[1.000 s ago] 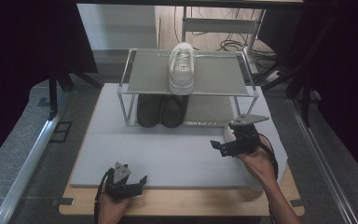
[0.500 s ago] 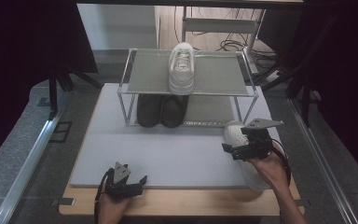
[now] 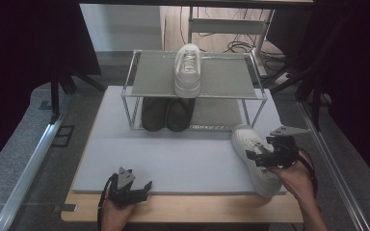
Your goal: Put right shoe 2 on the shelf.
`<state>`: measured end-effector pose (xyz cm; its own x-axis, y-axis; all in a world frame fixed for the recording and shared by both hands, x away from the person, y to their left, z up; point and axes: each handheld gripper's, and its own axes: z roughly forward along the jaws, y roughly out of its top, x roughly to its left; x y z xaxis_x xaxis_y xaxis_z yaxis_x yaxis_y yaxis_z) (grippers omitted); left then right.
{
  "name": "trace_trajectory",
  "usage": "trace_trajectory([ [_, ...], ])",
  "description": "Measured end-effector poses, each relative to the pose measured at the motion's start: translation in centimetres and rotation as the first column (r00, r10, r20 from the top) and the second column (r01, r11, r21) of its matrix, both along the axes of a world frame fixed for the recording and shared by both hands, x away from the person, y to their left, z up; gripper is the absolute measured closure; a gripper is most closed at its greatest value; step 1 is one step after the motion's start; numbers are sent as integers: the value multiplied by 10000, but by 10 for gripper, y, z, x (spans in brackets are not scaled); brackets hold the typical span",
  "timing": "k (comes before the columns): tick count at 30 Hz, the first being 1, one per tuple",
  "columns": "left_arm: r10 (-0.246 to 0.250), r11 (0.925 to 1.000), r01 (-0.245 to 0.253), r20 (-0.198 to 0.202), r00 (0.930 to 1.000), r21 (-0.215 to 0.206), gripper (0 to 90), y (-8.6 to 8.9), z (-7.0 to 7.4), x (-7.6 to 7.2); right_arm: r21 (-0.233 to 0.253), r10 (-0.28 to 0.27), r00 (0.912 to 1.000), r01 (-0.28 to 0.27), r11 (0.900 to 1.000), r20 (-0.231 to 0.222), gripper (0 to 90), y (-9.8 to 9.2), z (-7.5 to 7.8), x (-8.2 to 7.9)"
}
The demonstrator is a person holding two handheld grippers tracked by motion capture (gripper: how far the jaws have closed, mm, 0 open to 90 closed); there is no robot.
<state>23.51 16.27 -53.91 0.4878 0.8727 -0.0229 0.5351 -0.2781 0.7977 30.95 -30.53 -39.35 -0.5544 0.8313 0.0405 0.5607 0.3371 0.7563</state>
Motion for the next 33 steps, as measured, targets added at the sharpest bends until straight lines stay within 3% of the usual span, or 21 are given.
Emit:
trace_trajectory([
  [6, -38, 10000, 38, 1, 10000, 48, 134, 0, 0, 0, -350, -528, 9983, 519, 9980, -236, 57, -17, -5, -6],
  [18, -18, 10000, 18, -13, 10000, 22, 133, 0, 0, 0, -618, -1162, 9902, 1115, 9918, -779, 291, -48, -17, -14],
  [23, -19, 10000, 19, -16, 10000, 22, 133, 0, 0, 0, -733, -1386, 9829, 1304, 9887, -1212, 385, -56, -26, -15],
  [33, -19, 10000, 19, -17, 10000, 22, 133, 0, 0, 0, -750, -1622, 9639, 1495, 9859, -2111, 482, -63, -40, -7],
])
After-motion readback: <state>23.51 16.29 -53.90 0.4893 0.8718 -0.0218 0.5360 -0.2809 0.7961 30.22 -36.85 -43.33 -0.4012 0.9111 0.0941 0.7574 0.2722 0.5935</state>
